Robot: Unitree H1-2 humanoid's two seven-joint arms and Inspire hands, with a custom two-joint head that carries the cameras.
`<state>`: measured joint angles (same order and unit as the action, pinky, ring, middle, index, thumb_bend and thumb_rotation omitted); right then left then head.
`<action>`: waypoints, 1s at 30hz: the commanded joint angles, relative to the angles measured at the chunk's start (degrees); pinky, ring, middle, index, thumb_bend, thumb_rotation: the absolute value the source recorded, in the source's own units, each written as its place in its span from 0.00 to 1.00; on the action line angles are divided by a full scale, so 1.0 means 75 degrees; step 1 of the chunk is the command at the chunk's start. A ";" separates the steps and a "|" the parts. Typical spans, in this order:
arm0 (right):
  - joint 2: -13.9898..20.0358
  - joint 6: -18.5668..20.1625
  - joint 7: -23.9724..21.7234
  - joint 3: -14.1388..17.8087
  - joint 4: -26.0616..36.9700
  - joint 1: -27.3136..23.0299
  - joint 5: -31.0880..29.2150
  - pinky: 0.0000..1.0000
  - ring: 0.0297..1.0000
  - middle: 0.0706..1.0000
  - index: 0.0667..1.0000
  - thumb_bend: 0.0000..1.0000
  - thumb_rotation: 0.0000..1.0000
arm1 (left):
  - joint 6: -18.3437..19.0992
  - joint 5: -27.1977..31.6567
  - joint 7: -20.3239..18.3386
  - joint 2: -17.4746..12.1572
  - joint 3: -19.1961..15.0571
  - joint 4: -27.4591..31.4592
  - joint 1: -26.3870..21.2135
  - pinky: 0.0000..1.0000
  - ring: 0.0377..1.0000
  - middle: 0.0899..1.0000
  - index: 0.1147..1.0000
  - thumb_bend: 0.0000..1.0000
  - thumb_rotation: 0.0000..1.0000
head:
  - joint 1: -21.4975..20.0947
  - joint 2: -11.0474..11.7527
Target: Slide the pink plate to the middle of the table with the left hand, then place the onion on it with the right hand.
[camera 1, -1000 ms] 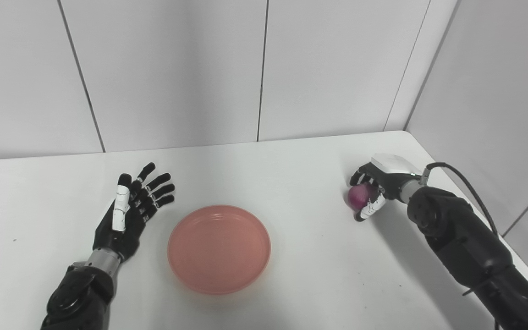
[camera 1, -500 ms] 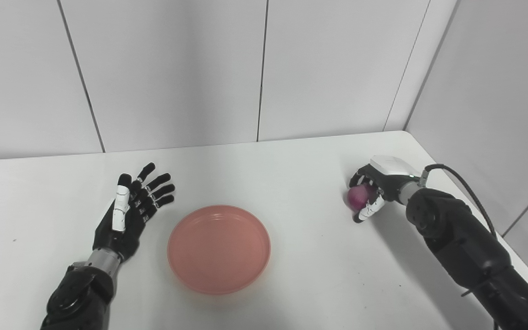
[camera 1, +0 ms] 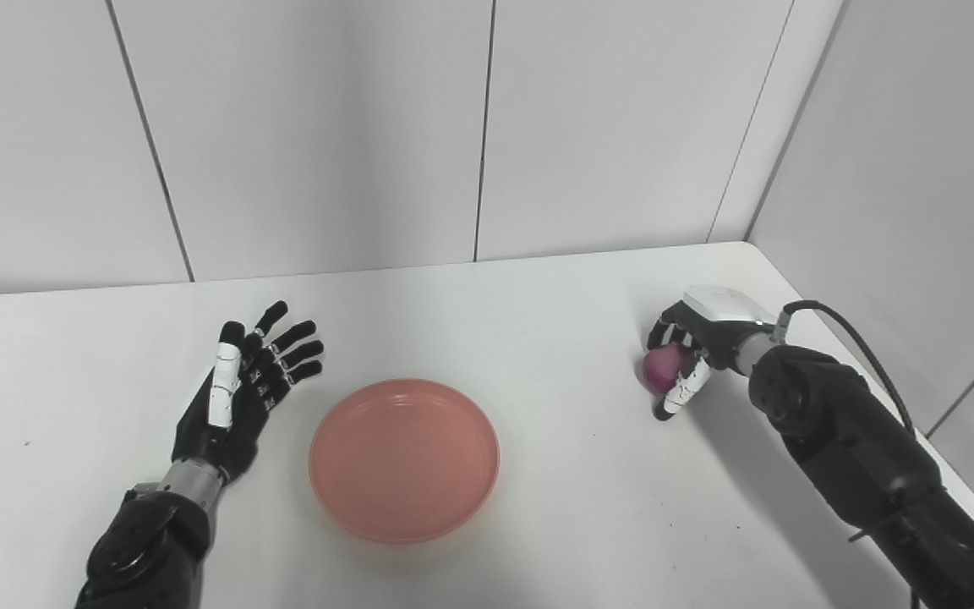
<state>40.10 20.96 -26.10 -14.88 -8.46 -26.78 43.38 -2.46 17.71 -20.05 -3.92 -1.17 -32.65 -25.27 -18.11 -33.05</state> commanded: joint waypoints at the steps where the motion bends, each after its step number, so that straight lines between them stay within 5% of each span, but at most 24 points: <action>1: 0.0151 -0.0105 0.0088 0.0044 0.0010 -0.0211 0.0011 0.31 0.36 0.43 0.61 0.84 0.13 | 0.0720 -0.0345 0.0251 -0.0013 0.0127 -0.0891 0.0854 0.80 0.81 0.83 0.92 0.77 0.93 | 0.0005 -0.0006; 15: 0.0234 -0.0254 0.0102 0.0097 0.0285 -0.0205 -0.0124 0.29 0.34 0.41 0.60 0.82 0.12 | 0.0709 -0.0375 0.0257 -0.0009 0.0137 -0.0924 0.0847 0.79 0.80 0.82 0.92 0.75 0.94 | 0.0015 -0.0014; 30: 0.0290 -0.0089 -0.0875 0.0092 0.1736 -0.0879 -0.0115 0.34 0.40 0.46 0.58 0.82 0.14 | 0.0712 -0.0384 0.0288 0.0025 0.0122 -0.0998 0.0838 0.81 0.82 0.83 0.91 0.77 0.92 | 0.0026 -0.0003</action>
<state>40.55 20.89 -32.98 -15.21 2.55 -29.91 41.88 -2.97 17.27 -19.99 -3.97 -1.15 -33.05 -25.41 -18.02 -33.05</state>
